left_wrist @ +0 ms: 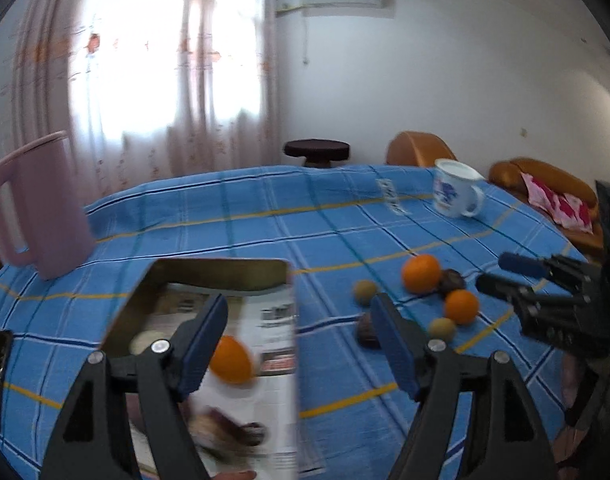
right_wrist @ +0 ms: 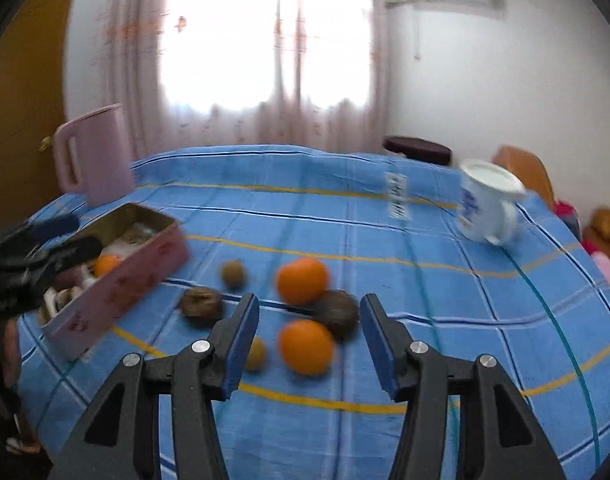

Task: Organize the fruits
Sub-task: 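Open both tools to drop the two cylinders into the tin, then grasp a brown round fruit with the left tool while the right tool grasps an orange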

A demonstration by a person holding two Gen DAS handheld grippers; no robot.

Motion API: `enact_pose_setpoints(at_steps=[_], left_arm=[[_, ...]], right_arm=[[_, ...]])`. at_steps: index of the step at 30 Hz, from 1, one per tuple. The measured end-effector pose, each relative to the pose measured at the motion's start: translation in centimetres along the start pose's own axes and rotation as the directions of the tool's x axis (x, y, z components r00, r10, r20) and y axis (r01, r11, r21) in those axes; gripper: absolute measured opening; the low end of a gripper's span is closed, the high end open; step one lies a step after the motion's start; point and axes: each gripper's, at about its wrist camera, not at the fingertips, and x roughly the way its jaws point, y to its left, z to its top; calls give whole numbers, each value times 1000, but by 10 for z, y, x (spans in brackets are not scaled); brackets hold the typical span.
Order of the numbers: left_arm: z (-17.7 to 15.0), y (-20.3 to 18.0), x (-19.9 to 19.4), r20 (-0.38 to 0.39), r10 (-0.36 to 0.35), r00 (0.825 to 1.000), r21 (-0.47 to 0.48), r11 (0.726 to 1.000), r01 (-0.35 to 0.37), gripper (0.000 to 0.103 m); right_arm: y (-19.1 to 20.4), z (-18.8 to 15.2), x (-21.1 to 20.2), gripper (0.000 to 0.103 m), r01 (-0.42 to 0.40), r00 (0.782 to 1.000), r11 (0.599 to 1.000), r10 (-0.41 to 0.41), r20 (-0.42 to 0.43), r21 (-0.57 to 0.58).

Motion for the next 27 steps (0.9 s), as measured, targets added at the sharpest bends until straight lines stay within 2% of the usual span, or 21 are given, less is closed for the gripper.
enact_pose_setpoints(at_steps=[8, 16, 18, 21, 22, 27], left_arm=[[-1, -39, 24, -62, -29, 998, 52, 998, 32, 76], [-2, -48, 46, -126, -37, 991, 72, 996, 46, 76], [-2, -52, 50, -143, -42, 989, 80, 995, 54, 76], [-2, -57, 55, -160, -48, 986, 94, 994, 64, 76], [-2, -58, 57, -166, -49, 985, 99, 993, 66, 76], [-3, -63, 63, -200, -59, 978, 115, 990, 84, 75]], right_arm=[[-10, -1, 19, 54, -43, 996, 998, 47, -78, 44], [-4, -4, 46, 54, -83, 976, 996, 89, -197, 39], [-3, -5, 52, 49, -104, 968, 994, 111, -225, 44], [-1, -6, 54, 44, -118, 965, 992, 124, -229, 39], [-1, -6, 53, 38, -128, 965, 991, 134, -226, 39], [-3, -6, 46, 38, -127, 973, 991, 134, -190, 49]])
